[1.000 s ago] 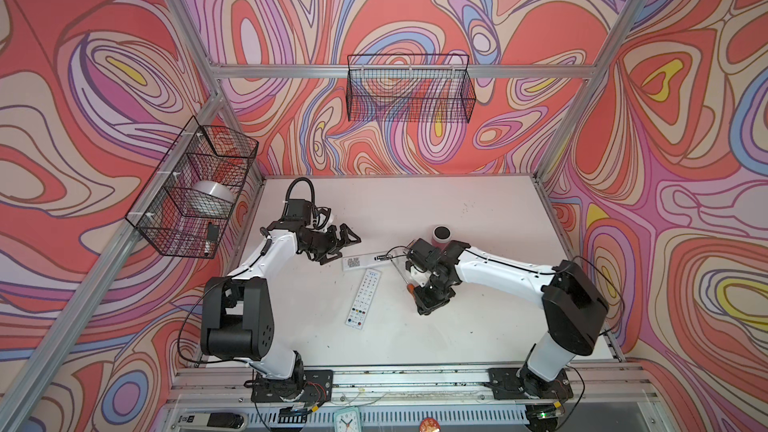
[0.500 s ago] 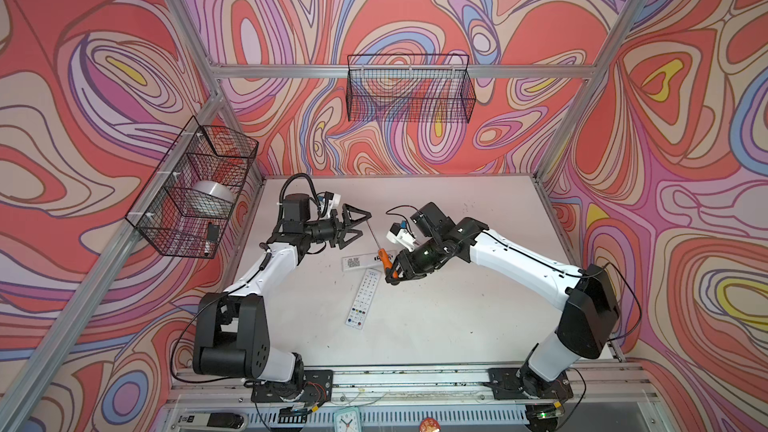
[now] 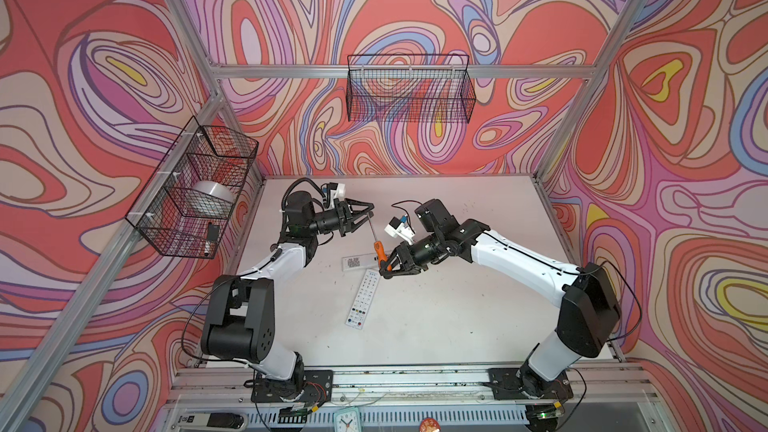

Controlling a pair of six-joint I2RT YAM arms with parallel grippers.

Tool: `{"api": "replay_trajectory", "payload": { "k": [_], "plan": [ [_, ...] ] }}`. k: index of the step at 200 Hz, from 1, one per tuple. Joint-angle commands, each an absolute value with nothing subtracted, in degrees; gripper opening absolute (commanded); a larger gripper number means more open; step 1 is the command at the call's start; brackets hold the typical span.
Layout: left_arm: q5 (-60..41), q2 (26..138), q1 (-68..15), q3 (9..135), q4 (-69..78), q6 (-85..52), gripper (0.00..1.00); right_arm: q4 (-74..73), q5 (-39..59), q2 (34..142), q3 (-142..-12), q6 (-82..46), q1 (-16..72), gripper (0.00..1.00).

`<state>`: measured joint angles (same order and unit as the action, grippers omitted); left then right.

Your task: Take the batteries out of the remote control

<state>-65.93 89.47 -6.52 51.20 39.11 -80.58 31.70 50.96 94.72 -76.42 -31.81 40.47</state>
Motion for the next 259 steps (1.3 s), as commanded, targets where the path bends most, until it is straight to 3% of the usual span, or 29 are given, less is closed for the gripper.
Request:
{"api": "replay_trajectory", "payload": {
  "k": [1, 37, 45, 51, 75, 94, 105, 121, 139, 171, 259],
  "plan": [
    [-66.90, 89.73, -7.09, 51.20, 47.46, -85.59, 0.00, 29.17, 52.64, 93.25, -75.41, -33.05, 40.25, 0.10],
    [-65.62, 90.01, -7.12, 51.19, 47.64, -85.87, 0.00, 28.78, 52.07, 93.19, -75.10, -33.27, 39.67, 0.11],
    [-65.20, 89.86, -7.08, 51.24, 47.20, -85.87, 0.00, 28.65, 51.73, 92.97, -74.93, -33.51, 39.26, 0.15],
    [-64.60, 89.59, -6.98, 51.41, 46.35, -85.63, 0.00, 28.46, 51.35, 92.64, -74.82, -33.88, 38.78, 0.23],
    [-58.73, 87.43, -7.02, 52.39, 39.55, -83.78, 0.00, 29.17, 42.92, 89.82, -74.99, -36.21, 36.18, 0.75],
    [-49.26, 84.19, -7.03, 53.30, 29.22, -81.49, 0.00, 23.33, 34.52, 86.05, -73.62, -42.33, 34.42, 0.98],
    [-43.47, 82.75, -7.09, 53.26, 25.06, -81.95, 0.00, 15.84, 32.12, 84.76, -71.38, -46.95, 34.39, 0.98],
    [-35.53, 82.76, -7.83, 49.89, 31.78, -88.98, 0.00, 6.78, 31.07, 85.48, -69.08, -53.49, 34.37, 0.98],
    [-30.24, 83.08, -9.19, 48.91, 33.36, -91.86, 0.00, 5.54, 29.92, 87.46, -70.60, -53.88, 34.37, 0.98],
    [-22.61, 78.94, -11.01, 50.95, 22.39, -87.34, 0.00, 3.74, 31.04, 90.37, -74.23, -54.08, 34.37, 0.97],
    [-17.78, 75.98, -11.15, 52.80, 11.83, -86.21, 0.00, -2.32, 34.57, 93.01, -73.75, -56.47, 34.39, 0.78]
  ]
}}
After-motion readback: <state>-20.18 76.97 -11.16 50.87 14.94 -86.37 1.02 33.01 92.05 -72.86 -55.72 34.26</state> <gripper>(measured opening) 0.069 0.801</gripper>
